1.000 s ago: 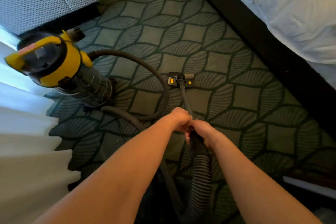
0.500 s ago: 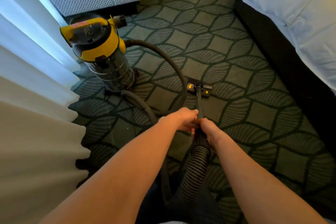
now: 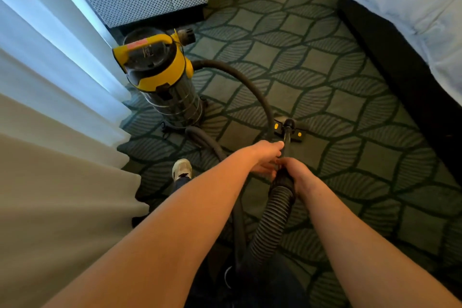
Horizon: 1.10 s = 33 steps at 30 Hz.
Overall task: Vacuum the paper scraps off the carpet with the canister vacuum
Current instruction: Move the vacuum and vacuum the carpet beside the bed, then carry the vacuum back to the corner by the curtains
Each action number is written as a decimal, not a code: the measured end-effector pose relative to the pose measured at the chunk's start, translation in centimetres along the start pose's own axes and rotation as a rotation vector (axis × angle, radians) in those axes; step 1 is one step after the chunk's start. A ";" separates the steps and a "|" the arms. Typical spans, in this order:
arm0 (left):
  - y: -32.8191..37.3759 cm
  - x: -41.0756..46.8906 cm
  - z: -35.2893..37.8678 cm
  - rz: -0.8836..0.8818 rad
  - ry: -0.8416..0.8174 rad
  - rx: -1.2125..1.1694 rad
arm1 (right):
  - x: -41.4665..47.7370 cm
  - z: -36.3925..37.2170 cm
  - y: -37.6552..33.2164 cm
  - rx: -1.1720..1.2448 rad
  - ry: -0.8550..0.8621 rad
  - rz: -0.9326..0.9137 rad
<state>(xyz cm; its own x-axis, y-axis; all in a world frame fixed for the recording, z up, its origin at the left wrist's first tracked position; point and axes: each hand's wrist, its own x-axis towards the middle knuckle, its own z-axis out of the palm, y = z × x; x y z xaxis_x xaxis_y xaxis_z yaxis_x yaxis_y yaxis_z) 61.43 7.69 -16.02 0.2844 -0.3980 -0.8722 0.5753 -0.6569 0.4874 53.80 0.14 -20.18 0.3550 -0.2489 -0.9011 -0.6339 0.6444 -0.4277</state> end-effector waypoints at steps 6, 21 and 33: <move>2.6 1.2 -7.6 0.036 -0.013 0.093 | 1.3 7.7 -2.8 0.088 0.028 0.016; 9.7 3.3 -37.8 -0.056 -0.129 0.267 | 7.7 32.5 -9.8 0.234 0.380 0.038; 8.6 4.4 -48.1 0.009 0.008 0.103 | 6.6 47.2 -10.8 0.288 0.285 0.081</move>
<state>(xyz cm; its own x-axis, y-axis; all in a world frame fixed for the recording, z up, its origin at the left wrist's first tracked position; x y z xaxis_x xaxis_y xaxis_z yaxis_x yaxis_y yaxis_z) 104.54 31.10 -17.69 0.2951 -0.3995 -0.8679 0.4910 -0.7158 0.4965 95.44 25.67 -18.20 0.0820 -0.3535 -0.9318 -0.4190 0.8361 -0.3541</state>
